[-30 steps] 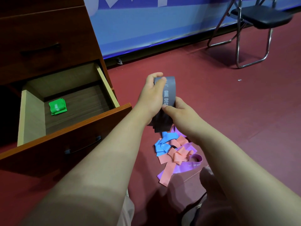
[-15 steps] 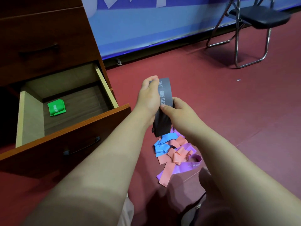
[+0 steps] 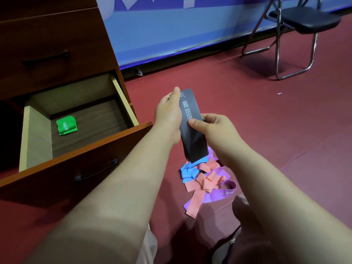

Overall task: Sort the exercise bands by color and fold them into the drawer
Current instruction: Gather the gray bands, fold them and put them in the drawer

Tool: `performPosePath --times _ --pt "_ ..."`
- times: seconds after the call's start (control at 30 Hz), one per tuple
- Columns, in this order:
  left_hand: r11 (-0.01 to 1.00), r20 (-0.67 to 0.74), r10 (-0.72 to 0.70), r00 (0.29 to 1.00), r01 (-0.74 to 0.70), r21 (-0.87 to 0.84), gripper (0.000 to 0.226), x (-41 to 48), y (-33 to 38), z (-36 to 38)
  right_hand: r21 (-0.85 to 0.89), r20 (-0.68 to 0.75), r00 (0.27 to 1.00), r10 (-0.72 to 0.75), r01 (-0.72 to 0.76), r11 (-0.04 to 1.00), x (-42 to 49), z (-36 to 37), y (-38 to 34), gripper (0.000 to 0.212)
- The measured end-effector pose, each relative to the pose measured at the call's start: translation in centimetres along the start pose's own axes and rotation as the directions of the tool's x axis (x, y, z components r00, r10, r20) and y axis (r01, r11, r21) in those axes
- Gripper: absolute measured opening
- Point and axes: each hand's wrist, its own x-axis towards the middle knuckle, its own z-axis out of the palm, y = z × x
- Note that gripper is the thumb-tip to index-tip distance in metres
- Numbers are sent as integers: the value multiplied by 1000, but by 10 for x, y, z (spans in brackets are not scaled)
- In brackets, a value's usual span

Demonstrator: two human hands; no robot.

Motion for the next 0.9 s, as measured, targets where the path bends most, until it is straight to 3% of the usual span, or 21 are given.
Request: performPosePath --times 0.1,0.27,0.4,0.6,0.67,0.8,0.9 --pt "998 58 -55 997 57 -38 41 -1 2 0 42 -64 998 -20 23 999 1 0 -2 15" --pt "995 232 -76 970 91 -52 24 -4 -1 3 114 -179 982 -50 71 991 1 -6 -7 15" --pt "998 286 -70 956 67 21 17 -6 -2 5 187 -254 966 -39 89 978 3 -9 -8 16" --pt "986 336 -39 941 -18 166 46 -3 -8 2 185 -361 932 36 33 982 6 -15 -5 11" --pt "983 353 -23 935 -44 180 46 -2 -11 2 175 -365 930 41 26 984 7 -15 -3 7" --pt "979 363 35 931 -105 175 37 -5 -9 1 183 -424 902 77 2 983 9 -15 -3 36" --pt "971 367 63 928 -143 194 31 -6 -9 0 173 -409 912 46 28 985 5 -16 -5 37"
